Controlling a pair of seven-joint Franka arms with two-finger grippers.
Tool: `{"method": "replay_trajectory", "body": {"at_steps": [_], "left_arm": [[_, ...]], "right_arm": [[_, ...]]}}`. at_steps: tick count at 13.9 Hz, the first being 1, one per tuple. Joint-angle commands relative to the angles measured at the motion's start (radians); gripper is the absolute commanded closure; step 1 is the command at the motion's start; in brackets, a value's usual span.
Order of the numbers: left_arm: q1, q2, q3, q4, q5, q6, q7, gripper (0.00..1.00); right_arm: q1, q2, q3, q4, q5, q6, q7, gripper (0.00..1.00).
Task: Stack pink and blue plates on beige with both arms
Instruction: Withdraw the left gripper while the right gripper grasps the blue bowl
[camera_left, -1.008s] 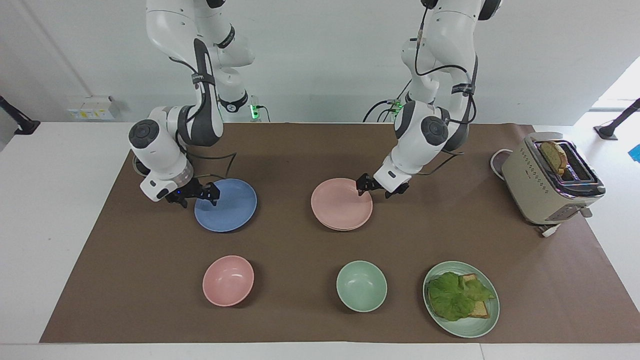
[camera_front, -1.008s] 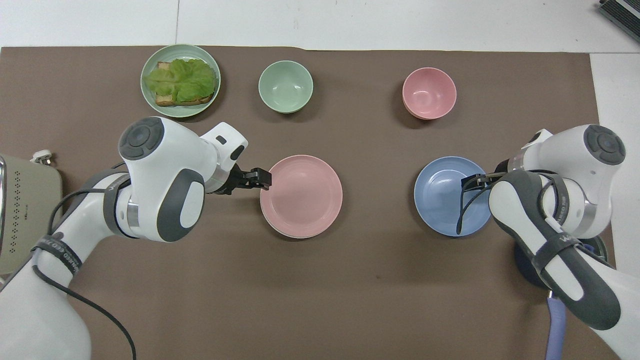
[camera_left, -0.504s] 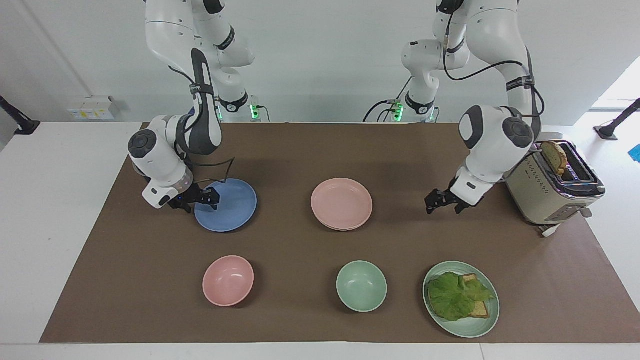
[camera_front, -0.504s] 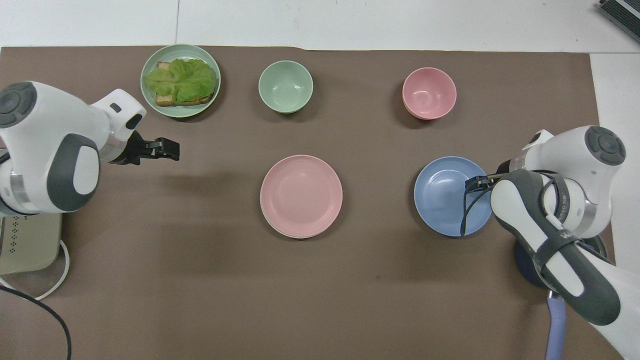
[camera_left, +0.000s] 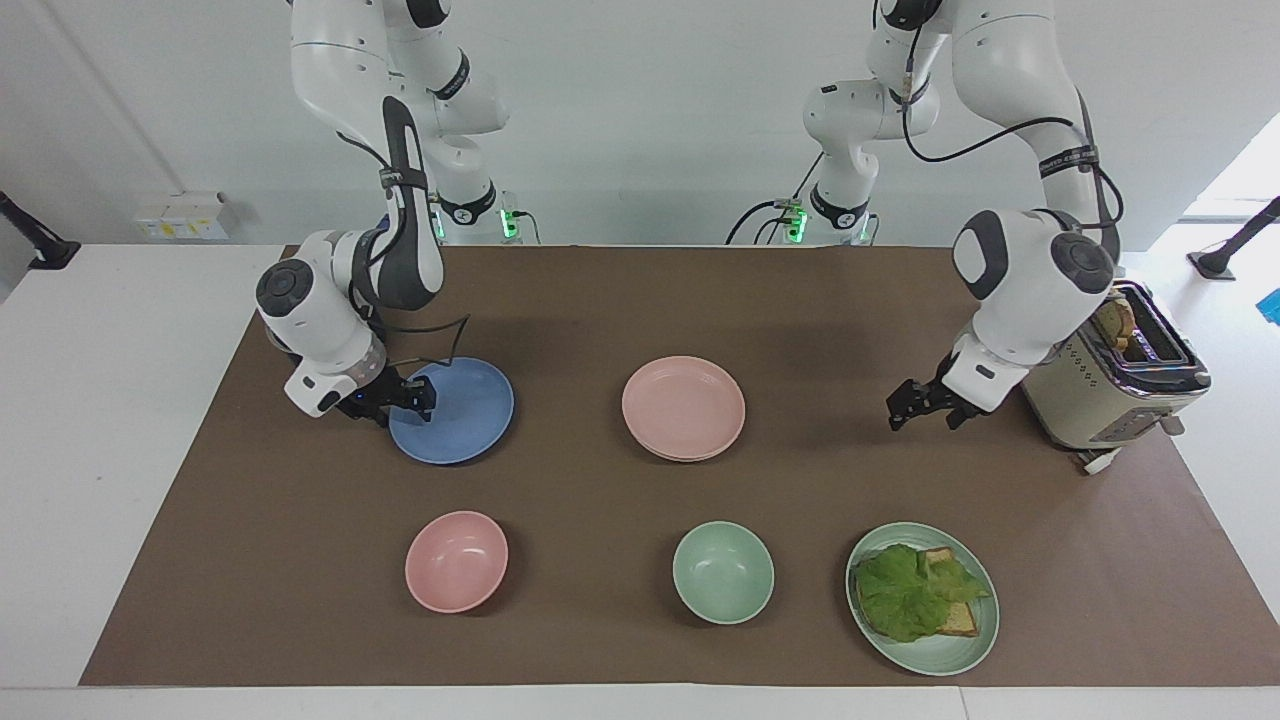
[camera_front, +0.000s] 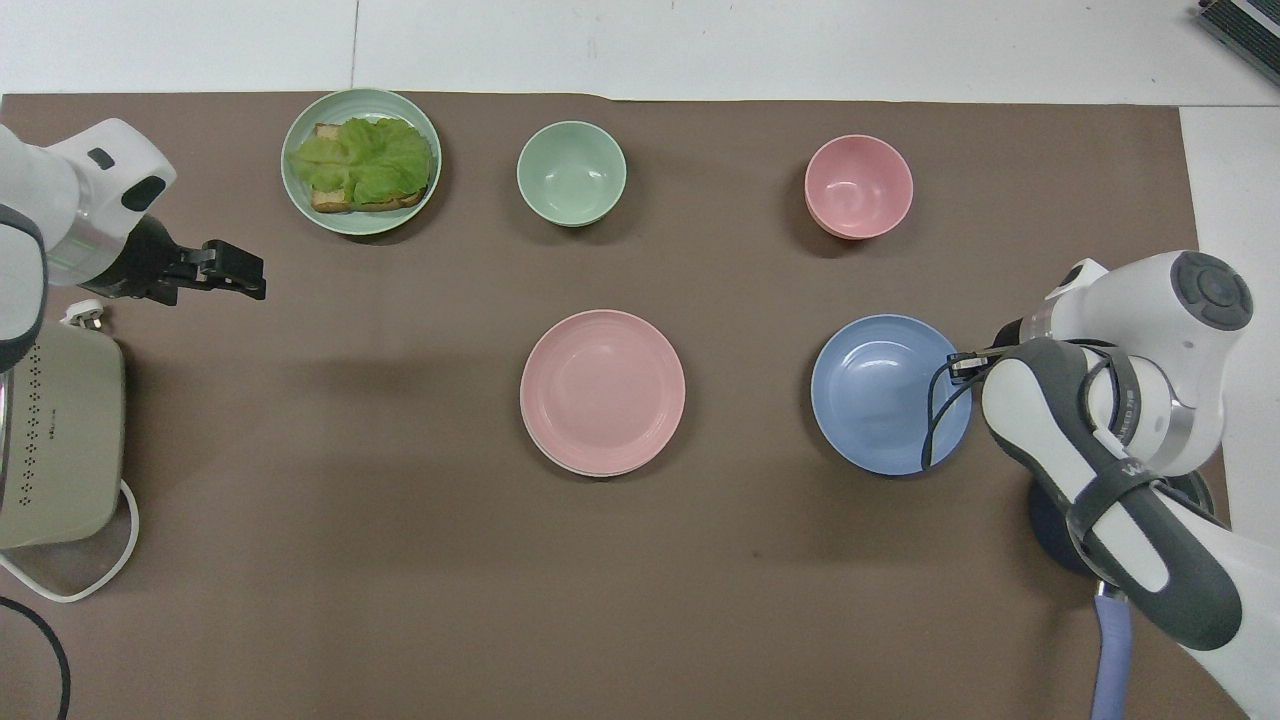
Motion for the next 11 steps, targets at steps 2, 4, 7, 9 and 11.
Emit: {"method": "replay_trajectory", "body": {"at_steps": [2, 4, 7, 9, 11], "left_arm": [[-0.004, -0.051, 0.017, 0.068, 0.062, -0.115, -0.003, 0.00], [-0.004, -0.083, 0.022, 0.103, 0.059, -0.176, -0.003, 0.00], [-0.004, -0.144, 0.022, 0.114, 0.051, -0.209, -0.010, 0.00], [-0.004, -0.160, 0.017, 0.106, 0.052, -0.213, -0.012, 0.00], [-0.004, -0.160, 0.020, 0.106, 0.052, -0.209, -0.010, 0.00]], "right_arm": [[-0.010, 0.000, 0.006, 0.077, 0.030, -0.085, -0.013, 1.00], [-0.007, -0.017, 0.006, 0.143, 0.029, -0.179, -0.016, 1.00], [0.006, -0.055, 0.011, 0.170, 0.027, -0.230, -0.021, 1.00], [0.008, -0.071, 0.042, 0.199, 0.027, -0.257, -0.018, 1.00], [0.008, -0.069, 0.077, 0.226, 0.027, -0.267, -0.002, 1.00]]}}
